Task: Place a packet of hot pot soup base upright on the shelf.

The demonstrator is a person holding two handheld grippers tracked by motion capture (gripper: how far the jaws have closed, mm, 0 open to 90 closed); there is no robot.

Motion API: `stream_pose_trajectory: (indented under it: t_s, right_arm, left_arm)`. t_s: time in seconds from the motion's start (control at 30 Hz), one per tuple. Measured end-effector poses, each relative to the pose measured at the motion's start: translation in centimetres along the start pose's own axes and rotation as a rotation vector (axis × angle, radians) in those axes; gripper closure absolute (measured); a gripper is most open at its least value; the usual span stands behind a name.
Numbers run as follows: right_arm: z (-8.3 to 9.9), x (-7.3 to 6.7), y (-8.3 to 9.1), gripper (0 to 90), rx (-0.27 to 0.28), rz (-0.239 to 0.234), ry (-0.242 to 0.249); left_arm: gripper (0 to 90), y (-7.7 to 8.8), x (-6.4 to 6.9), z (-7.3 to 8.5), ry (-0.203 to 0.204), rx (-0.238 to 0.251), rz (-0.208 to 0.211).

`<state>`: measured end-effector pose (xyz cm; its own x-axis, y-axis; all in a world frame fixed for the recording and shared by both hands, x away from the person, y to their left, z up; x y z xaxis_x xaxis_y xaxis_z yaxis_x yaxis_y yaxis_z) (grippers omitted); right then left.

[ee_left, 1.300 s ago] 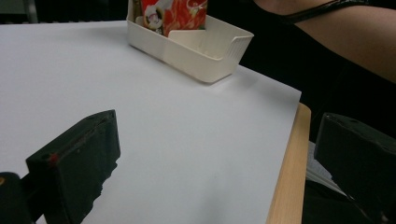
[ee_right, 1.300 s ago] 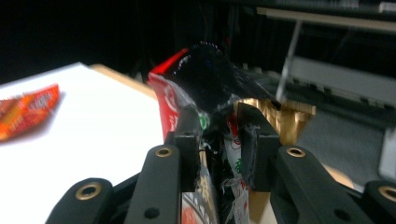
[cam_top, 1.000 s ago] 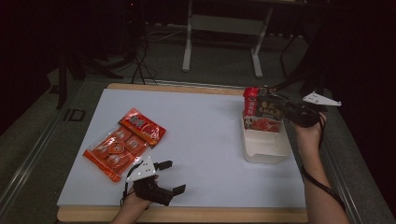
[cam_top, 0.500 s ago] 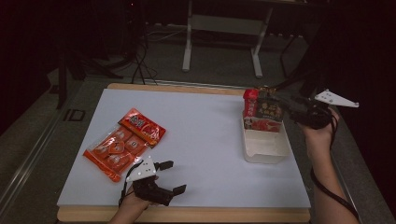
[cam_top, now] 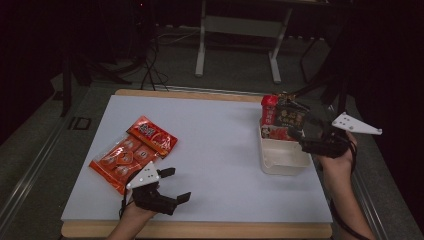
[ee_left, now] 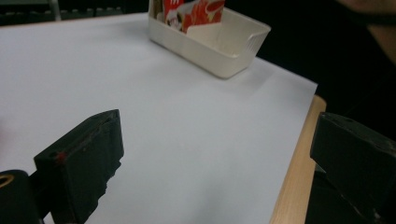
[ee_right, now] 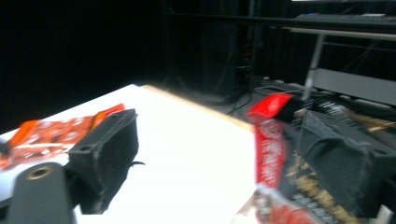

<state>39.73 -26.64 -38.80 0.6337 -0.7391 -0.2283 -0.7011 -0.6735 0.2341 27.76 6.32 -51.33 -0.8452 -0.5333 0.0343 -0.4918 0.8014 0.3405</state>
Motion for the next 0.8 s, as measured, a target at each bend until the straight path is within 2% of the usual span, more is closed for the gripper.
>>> stream_pose_trajectory:
  t_s: [0.07, 0.1, 0.13, 0.17, 0.27, 0.3, 0.37, 0.4, 0.43, 0.47, 0.53, 0.57, 0.6, 0.63, 0.67, 0.7, 0.73, 0.77, 0.8]
  right_arm:
    - [1.3, -1.5, 0.1, 10.5, -0.016, -0.028, 0.005]
    - [1.3, -1.5, 0.1, 10.5, -0.016, -0.028, 0.005]
    - [2.1, -2.4, 0.3, 10.6, -0.014, -0.044, 0.007]
    - [2.1, -2.4, 0.3, 10.6, -0.014, -0.044, 0.007]
    - [2.9, -3.6, 0.6, 13.0, -0.021, -0.087, -0.013]
    - [3.8, -4.6, 0.8, 13.1, -0.036, -0.114, -0.007]
    - [4.1, -4.9, 0.9, 13.1, -0.043, -0.115, 0.001]
    - [4.8, -5.7, 1.1, 13.2, -0.050, -0.137, -0.002]
    - [4.8, -5.7, 1.1, 13.2, -0.050, -0.137, -0.002]
    - [5.6, -6.5, 1.3, 13.7, -0.061, -0.151, 0.007]
    - [6.2, -7.1, 1.5, 13.7, -0.067, -0.166, 0.005]
    - [6.5, -7.4, 1.6, 13.7, -0.076, -0.172, 0.009]
    - [6.8, -7.6, 1.6, 13.7, -0.079, -0.172, 0.018]
    - [6.8, -7.6, 1.6, 13.7, -0.079, -0.172, 0.018]
    - [7.3, -8.1, 1.8, 13.7, -0.087, -0.190, 0.011]
    - [7.3, -8.1, 1.8, 13.7, -0.087, -0.190, 0.011]
    - [7.8, -8.4, 1.9, 13.7, -0.094, -0.196, 0.015]
    - [8.0, -8.6, 1.9, 13.7, -0.099, -0.203, 0.011]
    - [8.0, -8.6, 1.9, 13.7, -0.099, -0.203, 0.011]
  left_arm:
    - [5.1, 1.0, -0.8, -0.3, -0.023, 0.003, -0.023]
    - [6.0, 1.0, -0.8, -0.3, -0.023, 0.003, -0.023]
    - [6.1, 1.4, -1.1, -0.3, -0.030, 0.001, -0.036]
    - [6.1, 1.7, -1.3, -0.4, -0.030, 0.002, -0.038]
    - [6.3, 2.6, -2.2, -0.2, -0.043, -0.011, -0.062]
    - [9.3, 3.2, -2.9, 0.0, -0.048, -0.022, -0.089]
    - [11.1, 3.5, -3.1, 0.1, -0.048, -0.021, -0.096]
    - [15.0, 3.9, -3.5, 0.3, -0.052, -0.024, -0.106]
    - [15.0, 4.2, -3.9, 0.4, -0.046, -0.024, -0.116]
    - [19.1, 4.8, -4.5, 0.7, -0.043, -0.029, -0.129]
    - [23.7, 5.1, -4.8, 0.9, -0.042, -0.029, -0.140]
    - [25.2, 5.4, -5.2, 1.1, -0.043, -0.033, -0.154]
    - [30.8, 5.8, -5.6, 1.3, -0.042, -0.040, -0.169]
    - [30.8, 6.0, -6.0, 1.4, -0.035, -0.042, -0.186]
    - [35.8, 6.3, -6.5, 1.6, -0.029, -0.047, -0.207]
    - [35.8, 6.6, -6.8, 1.8, -0.025, -0.052, -0.210]
    - [46.0, 6.9, -7.0, 2.0, -0.025, -0.054, -0.223]
    - [51.8, 7.1, -7.3, 2.1, -0.022, -0.060, -0.236]
    - [51.8, 7.4, -7.5, 2.3, -0.019, -0.061, -0.230]
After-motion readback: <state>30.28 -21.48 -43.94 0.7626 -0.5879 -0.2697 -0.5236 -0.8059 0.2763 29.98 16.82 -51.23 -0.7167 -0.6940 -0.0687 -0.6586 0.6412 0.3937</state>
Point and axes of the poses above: each handheld gripper's, and its own axes: y roughly backward along the jaws, z roughly out of its underside, x roughly to its right, the point moved 10 cm from there along -y, roughly forward along the jaws, and after that the axes turned 11 degrees about -y, right-handed, at the moved point
